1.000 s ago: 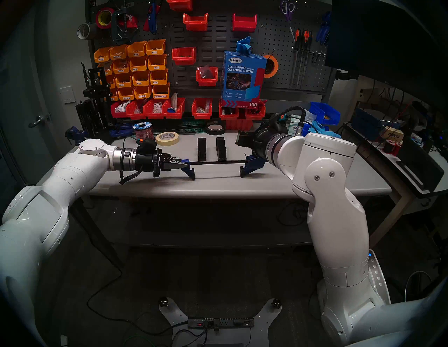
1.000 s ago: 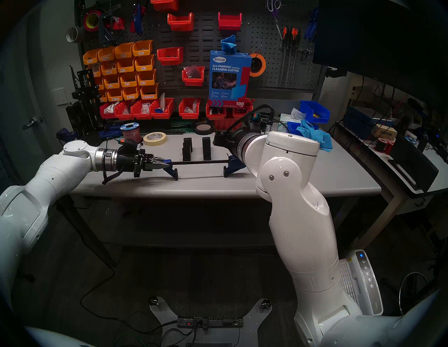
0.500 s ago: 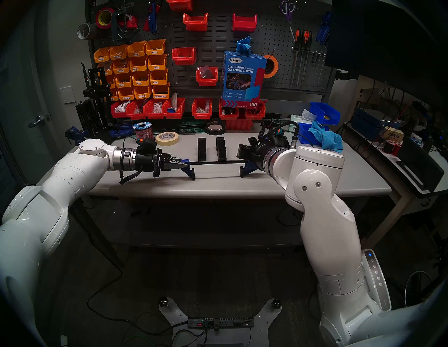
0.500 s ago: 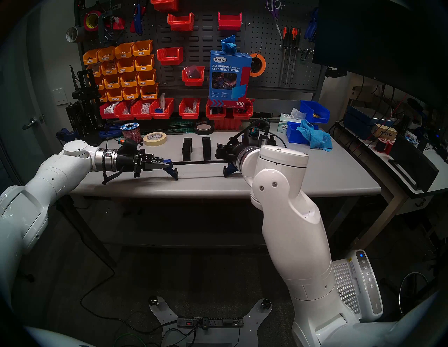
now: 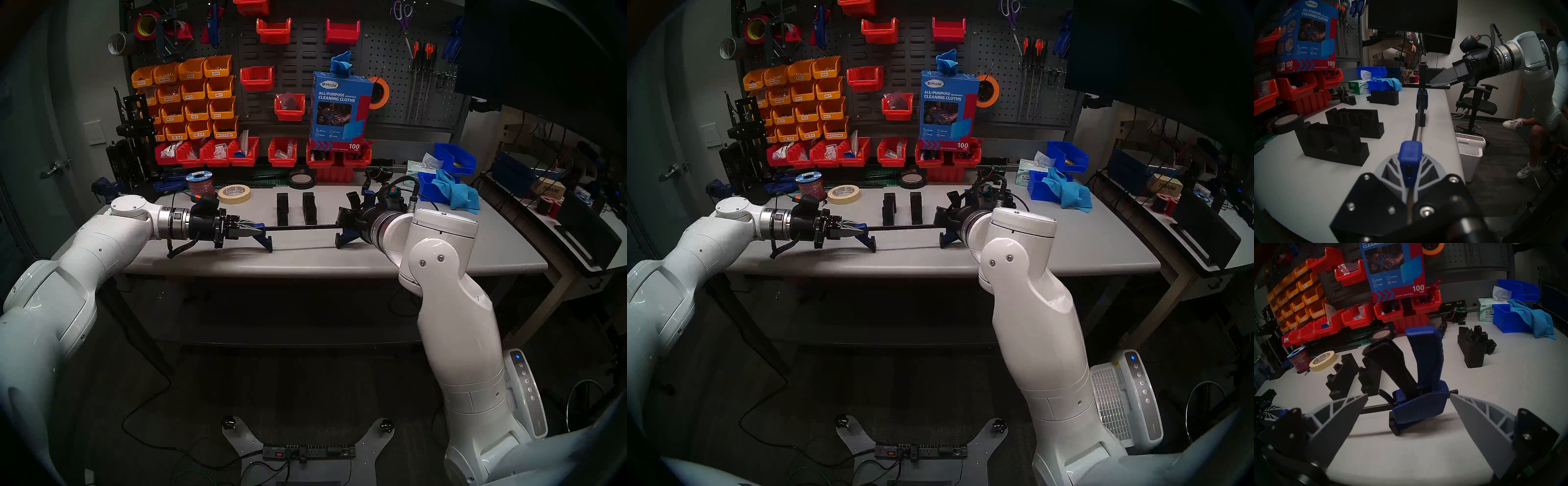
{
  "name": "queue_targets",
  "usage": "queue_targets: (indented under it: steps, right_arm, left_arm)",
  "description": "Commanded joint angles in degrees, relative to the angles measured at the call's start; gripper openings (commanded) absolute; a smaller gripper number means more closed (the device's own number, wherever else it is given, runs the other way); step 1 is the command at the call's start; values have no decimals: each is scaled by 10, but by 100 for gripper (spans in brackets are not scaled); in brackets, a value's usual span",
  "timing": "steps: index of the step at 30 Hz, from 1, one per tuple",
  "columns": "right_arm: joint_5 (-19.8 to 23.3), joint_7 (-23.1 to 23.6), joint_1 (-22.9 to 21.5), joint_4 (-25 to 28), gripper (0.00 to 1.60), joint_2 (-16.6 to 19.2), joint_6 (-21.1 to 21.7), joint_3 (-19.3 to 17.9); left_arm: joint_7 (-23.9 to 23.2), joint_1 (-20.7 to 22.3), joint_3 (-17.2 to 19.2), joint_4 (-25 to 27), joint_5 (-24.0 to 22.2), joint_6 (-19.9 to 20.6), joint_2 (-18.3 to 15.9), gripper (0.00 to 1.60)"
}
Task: Clamp the two 3D printed pieces together with the clamp
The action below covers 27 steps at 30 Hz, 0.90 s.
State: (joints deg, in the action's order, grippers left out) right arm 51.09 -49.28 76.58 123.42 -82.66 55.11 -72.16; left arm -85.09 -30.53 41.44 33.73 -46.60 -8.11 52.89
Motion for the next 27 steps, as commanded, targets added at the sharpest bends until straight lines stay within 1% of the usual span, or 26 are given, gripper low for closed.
queue_targets:
  steps: [1,6,17,22,27]
  right_arm:
    - [5,2,-17,-2,160,3,-1,-1]
    - [10,7,-23,-3,160,5,-1,-3]
    - [27,19,-59,-25,160,6,-1,4]
    - [33,17,-60,-27,160,7,-1,8]
    - [36,6,-57,-25,160,10,-1,11]
  left_arm:
    - [1,13,6,0,-5,-1,2,0]
    - [1,13,6,0,-5,-1,2,0]
    - [1,13,6,0,-5,-1,1,0]
    - [1,13,6,0,-5,-1,2,0]
    - [1,13,6,-1,-5,-2,2,0]
